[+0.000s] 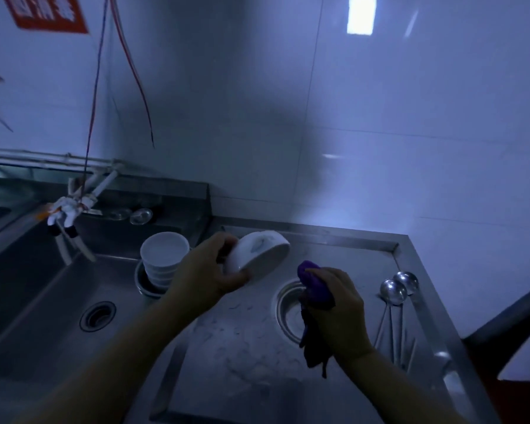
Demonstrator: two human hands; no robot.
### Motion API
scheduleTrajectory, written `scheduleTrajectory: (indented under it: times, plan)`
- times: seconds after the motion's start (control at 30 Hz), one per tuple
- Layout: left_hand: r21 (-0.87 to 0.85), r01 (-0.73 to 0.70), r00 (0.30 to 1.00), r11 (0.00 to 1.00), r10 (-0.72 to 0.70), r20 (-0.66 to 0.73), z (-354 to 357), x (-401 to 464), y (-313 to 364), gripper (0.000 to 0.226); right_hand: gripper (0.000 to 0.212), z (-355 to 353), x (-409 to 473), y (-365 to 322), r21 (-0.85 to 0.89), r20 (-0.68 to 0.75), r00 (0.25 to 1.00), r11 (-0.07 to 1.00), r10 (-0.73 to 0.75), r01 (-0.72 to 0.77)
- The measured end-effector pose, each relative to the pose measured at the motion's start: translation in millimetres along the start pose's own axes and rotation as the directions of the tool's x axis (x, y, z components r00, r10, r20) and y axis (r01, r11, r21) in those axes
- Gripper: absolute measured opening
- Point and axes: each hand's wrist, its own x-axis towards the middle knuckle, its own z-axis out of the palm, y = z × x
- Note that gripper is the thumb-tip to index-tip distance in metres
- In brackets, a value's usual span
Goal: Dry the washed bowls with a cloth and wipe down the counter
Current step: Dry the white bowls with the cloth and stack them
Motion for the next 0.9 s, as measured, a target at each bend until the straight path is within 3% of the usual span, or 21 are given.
scheduleTrajectory:
  times: [0.13,0.27,0.33,0.43,0.57,0.63,0.8,0.9]
  plan:
    - [-0.144,-0.003,0.999,0.99,-0.002,-0.037,-4.7,-12.8,15.1,0.032,0.06,-4.3,20.6,-40.9,-0.032,-0.124,0.965,0.973,-0.229,0.227]
    - [-0.405,0.087,0.99,0.91,-0.123,-0.063,-6.1,-19.8,40.0,0.014,0.068,-3.1,26.2,-56.9,-0.306,0.035,0.905,0.858,-0.423,0.413]
    - [-0.462,0.117,0.982,0.879,-0.171,-0.076,-7.0,-23.2,50.9,0.021,0.071,-3.0,19.7,-60.5,-0.365,0.087,0.903,0.829,-0.422,0.423]
    - [-0.57,0.172,0.969,0.803,-0.243,-0.05,-2.6,-29.6,62.6,0.017,0.063,-1.1,10.9,-69.9,-0.331,0.055,0.935,0.876,-0.351,0.349]
    - [-0.76,0.314,0.92,0.569,-0.382,0.094,6.1,-35.3,74.1,0.015,0.039,10.7,-4.2,-90.6,-0.354,-0.035,0.937,0.881,-0.347,0.313]
    - [-0.791,0.33,0.911,0.516,-0.393,0.124,6.9,-36.2,75.5,0.018,0.035,11.8,-6.3,-93.8,-0.359,-0.089,0.911,0.867,-0.402,0.347]
    - [-0.698,0.253,0.96,0.669,-0.264,0.095,0.8,-36.5,68.1,0.016,0.022,-15.8,-2.4,-69.2,-0.416,0.097,0.739,0.648,-0.666,0.638]
    - [-0.574,0.269,0.95,0.773,-0.117,0.288,-15.7,-27.6,63.8,0.02,0.01,-38.6,6.2,-53.2,-0.395,0.187,0.61,0.509,-0.77,0.764]
